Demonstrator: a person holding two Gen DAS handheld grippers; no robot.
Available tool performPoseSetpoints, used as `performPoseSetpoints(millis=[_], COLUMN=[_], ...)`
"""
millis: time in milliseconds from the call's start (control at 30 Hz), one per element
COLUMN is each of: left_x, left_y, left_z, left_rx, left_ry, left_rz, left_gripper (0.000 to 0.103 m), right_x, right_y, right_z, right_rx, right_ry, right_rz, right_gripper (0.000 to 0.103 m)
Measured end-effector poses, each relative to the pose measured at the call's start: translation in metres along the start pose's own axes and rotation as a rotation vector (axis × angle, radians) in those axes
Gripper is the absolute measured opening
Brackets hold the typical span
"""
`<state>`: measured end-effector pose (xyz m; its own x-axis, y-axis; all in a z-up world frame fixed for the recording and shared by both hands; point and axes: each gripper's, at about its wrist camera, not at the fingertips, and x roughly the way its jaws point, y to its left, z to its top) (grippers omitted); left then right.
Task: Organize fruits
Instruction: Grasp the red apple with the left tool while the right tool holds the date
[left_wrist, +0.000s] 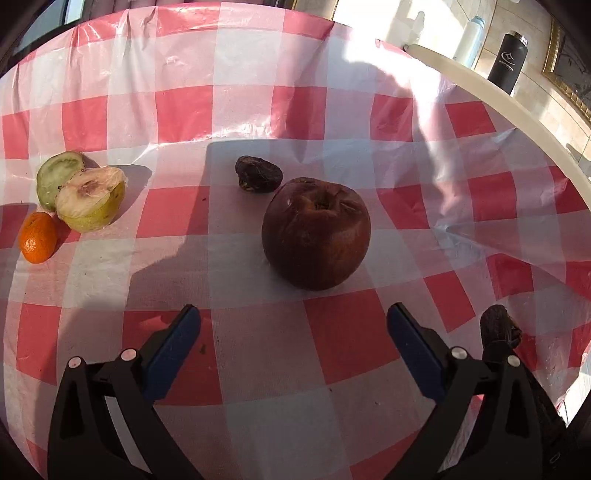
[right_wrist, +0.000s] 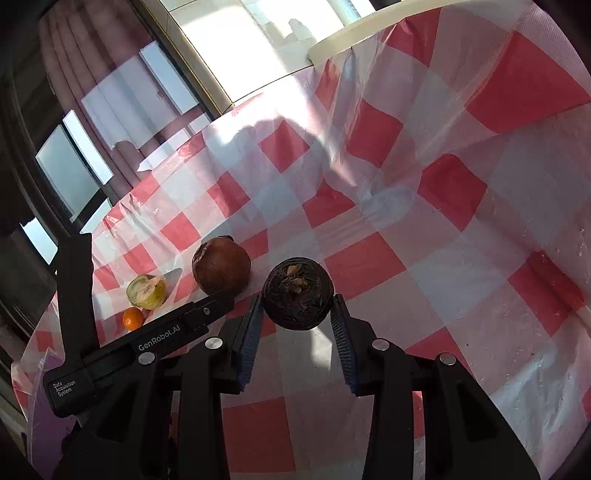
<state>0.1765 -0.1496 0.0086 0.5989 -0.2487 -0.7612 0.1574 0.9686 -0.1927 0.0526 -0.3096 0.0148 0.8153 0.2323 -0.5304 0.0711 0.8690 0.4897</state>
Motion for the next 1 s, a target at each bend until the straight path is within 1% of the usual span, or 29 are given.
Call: performPoseSetpoints(millis=[67, 133, 200, 233, 267, 300, 333, 367, 433, 533, 633, 700, 833, 900, 1000], left_x=[0.014, 0.028, 0.036, 0.036, 0.035, 0.032, 0.029, 0.023, 0.004, -0.039, -0.086, -0.113, -0.144, -0.155, -0.165], left_y=[-0.010, -0.018, -0.022, -0.021, -0.020, -0.018, -0.014, -0.009, 0.008, 0.035, 0.053, 0.062, 0.079, 0.090, 0.105], left_z=[0.013, 0.023, 0.028, 0.029, 0.029, 0.026, 0.024, 0.020, 0.006, -0.030, -0.073, -0.100, -0.134, -0.150, -0.162], left_rx=[0.022, 0.049, 0.068, 0.065, 0.067, 0.073, 0.071, 0.051, -0.015, -0.104, -0.124, -0.129, -0.122, -0.154, -0.207], left_ry=[0.013, 0.027, 0.022, 0.014, 0.000, -0.013, -0.016, -0.025, -0.072, -0.153, -0.212, -0.220, -0.206, -0.193, -0.208], left_rz=[-0.002, 0.018, 0.050, 0.048, 0.047, 0.093, 0.067, 0.037, -0.014, -0.061, -0.093, -0.126, -0.137, -0.147, -0.174], left_gripper=[0.101, 0.101, 0.100, 0.096, 0.079, 0.067, 0.064, 0.064, 0.064, 0.064, 0.064, 0.064, 0.064, 0.064, 0.064], right_x=[0.000, 0.000, 0.001, 0.002, 0.002, 0.002, 0.003, 0.003, 0.003, 0.003, 0.002, 0.002, 0.001, -0.001, -0.003], right_y=[-0.001, 0.000, -0.001, -0.001, -0.001, 0.000, 0.000, 0.000, 0.000, 0.000, -0.001, -0.001, 0.000, 0.000, -0.001], right_z=[0.000, 0.000, 0.000, 0.000, 0.000, 0.000, 0.000, 0.000, -0.001, 0.000, 0.000, 0.000, 0.000, 0.000, 0.000], right_rx=[0.000, -0.002, -0.001, 0.001, 0.000, -0.002, -0.002, -0.003, -0.005, -0.010, -0.011, -0.012, -0.014, -0.013, -0.008], right_ry=[0.001, 0.002, 0.007, 0.009, 0.010, 0.012, 0.013, 0.015, 0.014, 0.015, 0.012, 0.010, 0.005, -0.002, -0.010], right_rz=[0.004, 0.005, 0.004, 0.004, 0.006, 0.005, 0.006, 0.007, 0.009, 0.011, 0.015, 0.016, 0.018, 0.018, 0.019], right_gripper=[0.038, 0.038, 0.038, 0.038, 0.038, 0.038, 0.038, 0.038, 0.038, 0.038, 0.038, 0.038, 0.038, 0.038, 0.038])
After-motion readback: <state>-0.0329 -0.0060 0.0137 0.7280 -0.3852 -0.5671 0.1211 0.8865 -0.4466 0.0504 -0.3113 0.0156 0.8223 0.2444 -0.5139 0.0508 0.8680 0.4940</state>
